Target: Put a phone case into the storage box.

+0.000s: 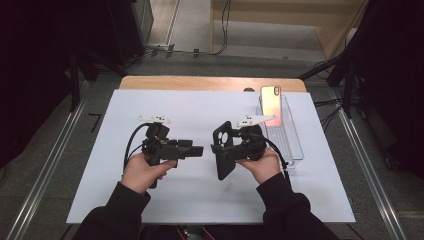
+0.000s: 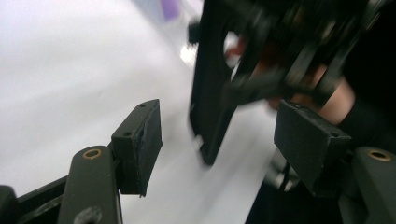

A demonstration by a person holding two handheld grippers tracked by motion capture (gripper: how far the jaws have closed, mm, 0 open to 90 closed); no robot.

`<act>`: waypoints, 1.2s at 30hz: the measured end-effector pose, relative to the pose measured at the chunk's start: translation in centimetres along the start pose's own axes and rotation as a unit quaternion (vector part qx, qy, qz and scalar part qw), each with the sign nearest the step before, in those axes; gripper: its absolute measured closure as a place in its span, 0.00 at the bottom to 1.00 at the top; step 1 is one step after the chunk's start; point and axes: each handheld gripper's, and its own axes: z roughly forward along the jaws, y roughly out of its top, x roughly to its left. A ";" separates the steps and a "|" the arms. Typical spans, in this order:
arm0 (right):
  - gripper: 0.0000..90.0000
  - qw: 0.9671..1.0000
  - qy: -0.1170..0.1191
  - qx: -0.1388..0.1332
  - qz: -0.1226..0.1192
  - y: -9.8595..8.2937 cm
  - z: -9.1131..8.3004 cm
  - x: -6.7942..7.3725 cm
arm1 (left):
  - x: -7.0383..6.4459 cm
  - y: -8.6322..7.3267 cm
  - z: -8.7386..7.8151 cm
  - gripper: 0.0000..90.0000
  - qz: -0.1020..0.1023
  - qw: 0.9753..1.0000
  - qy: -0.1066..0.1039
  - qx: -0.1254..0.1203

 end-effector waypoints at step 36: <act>0.13 0.998 0.051 0.011 -0.029 1.3 -3.6 -1.1 | 4.7 -7.7 -2.1 0.36 0.070 0.996 0.049 0.030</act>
